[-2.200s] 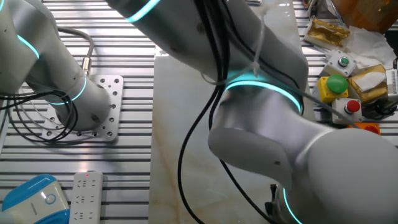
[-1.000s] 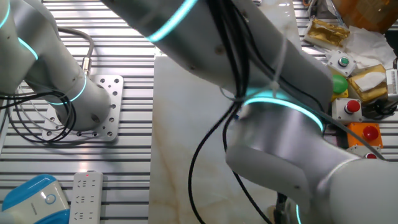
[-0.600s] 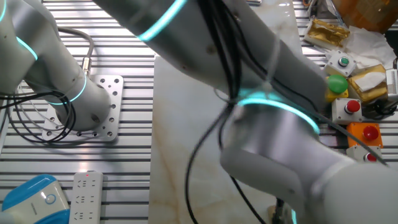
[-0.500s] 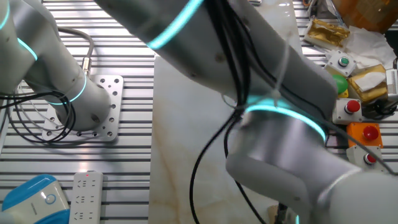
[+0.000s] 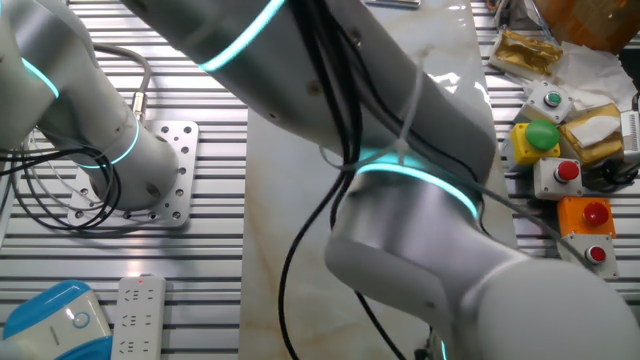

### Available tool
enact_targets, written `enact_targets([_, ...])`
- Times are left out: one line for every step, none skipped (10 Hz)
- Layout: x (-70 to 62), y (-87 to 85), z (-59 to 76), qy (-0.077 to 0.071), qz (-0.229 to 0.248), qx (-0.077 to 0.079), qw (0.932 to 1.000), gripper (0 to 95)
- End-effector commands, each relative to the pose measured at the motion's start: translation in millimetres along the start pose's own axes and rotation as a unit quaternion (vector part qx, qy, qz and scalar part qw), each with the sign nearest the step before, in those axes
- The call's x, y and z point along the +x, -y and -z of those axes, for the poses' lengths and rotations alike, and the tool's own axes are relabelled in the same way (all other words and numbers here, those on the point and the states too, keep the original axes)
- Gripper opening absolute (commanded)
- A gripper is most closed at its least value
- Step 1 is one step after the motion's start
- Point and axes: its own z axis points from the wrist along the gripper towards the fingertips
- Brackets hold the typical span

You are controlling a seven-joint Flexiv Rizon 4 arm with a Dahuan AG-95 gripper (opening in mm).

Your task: Place the block on the scale

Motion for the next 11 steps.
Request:
enact_targets([1.2,-1.0,-0.2,-0.003,0.006,0.029,0.9996,0.0])
enact_targets([2.4,-3.8,-0.6,-0.002,0.001,0.028,0.9996,0.0])
enact_targets([3.5,-7.2,-0.9,0.0,0.0,0.029,0.9996,0.0])
enact_targets([4.0,-8.4,-1.1,-0.001,-0.001,0.029,0.9996,0.0])
enact_targets([4.3,-9.2,-1.1,-0.001,-0.002,0.027,0.9996,0.0])
enact_targets([4.7,-10.3,-1.2,-0.002,-0.003,0.027,0.9996,0.0])
enact_targets([4.5,-10.5,-1.1,-0.002,-0.002,0.027,0.9996,0.0])
enact_targets([4.3,-10.5,-1.0,-0.002,-0.002,0.027,0.9996,0.0])
enact_targets([4.3,-10.5,-1.0,-0.002,-0.004,0.027,0.9996,0.0])
enact_targets([4.3,-10.6,-1.0,-0.002,-0.005,0.027,0.9996,0.0])
enact_targets([4.3,-10.6,-1.0,-0.001,-0.005,0.028,0.9996,0.0])
